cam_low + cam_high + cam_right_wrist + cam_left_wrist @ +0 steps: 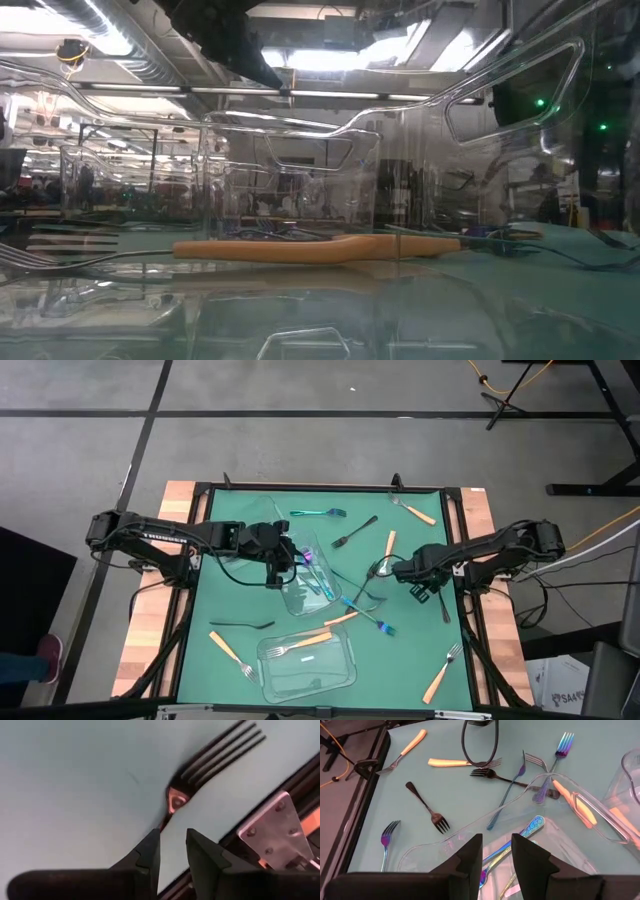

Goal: Sort silverware by color (type)
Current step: Put the black fork into the top transparent bin

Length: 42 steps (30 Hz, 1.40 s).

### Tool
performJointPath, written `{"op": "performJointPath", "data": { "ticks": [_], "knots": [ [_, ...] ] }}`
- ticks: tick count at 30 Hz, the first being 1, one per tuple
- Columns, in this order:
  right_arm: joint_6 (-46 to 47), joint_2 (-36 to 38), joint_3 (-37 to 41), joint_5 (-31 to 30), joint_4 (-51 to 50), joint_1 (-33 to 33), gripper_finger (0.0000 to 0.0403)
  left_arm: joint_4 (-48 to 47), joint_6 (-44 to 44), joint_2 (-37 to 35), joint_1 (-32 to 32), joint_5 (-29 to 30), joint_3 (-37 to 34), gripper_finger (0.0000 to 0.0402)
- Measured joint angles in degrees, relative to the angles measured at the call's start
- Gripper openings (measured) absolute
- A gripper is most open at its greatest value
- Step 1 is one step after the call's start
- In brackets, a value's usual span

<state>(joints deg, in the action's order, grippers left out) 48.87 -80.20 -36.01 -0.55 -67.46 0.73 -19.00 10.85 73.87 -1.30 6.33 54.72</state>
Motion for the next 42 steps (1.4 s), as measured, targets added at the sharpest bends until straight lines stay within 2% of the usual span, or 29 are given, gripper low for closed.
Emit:
{"op": "performJointPath", "data": {
  "ticks": [9,14,29,32,37,42],
  "knots": [
    [-0.18,0.00,2.91,-0.90,4.38,0.00,0.0083,-0.02,0.00,0.00,0.00,0.00,0.00,0.0098],
    [-1.18,0.18,5.33,1.30,7.83,0.00,0.0083,-0.02,0.00,0.00,0.00,0.00,0.00,0.0098],
    [-1.19,0.33,5.86,1.73,8.48,0.00,0.0081,-0.02,0.02,0.02,0.00,0.00,0.00,0.0098],
    [-1.17,0.32,5.88,2.35,8.73,0.00,0.0064,-0.01,0.02,0.02,0.00,0.00,0.00,0.0098],
    [-0.97,0.31,5.88,2.03,8.85,0.00,0.0011,-0.02,0.02,0.02,0.00,0.00,0.00,0.0098],
    [-1.05,0.28,5.88,1.68,8.85,0.00,0.0017,0.00,0.02,0.02,0.00,0.00,0.00,0.0098]
  ]
}}
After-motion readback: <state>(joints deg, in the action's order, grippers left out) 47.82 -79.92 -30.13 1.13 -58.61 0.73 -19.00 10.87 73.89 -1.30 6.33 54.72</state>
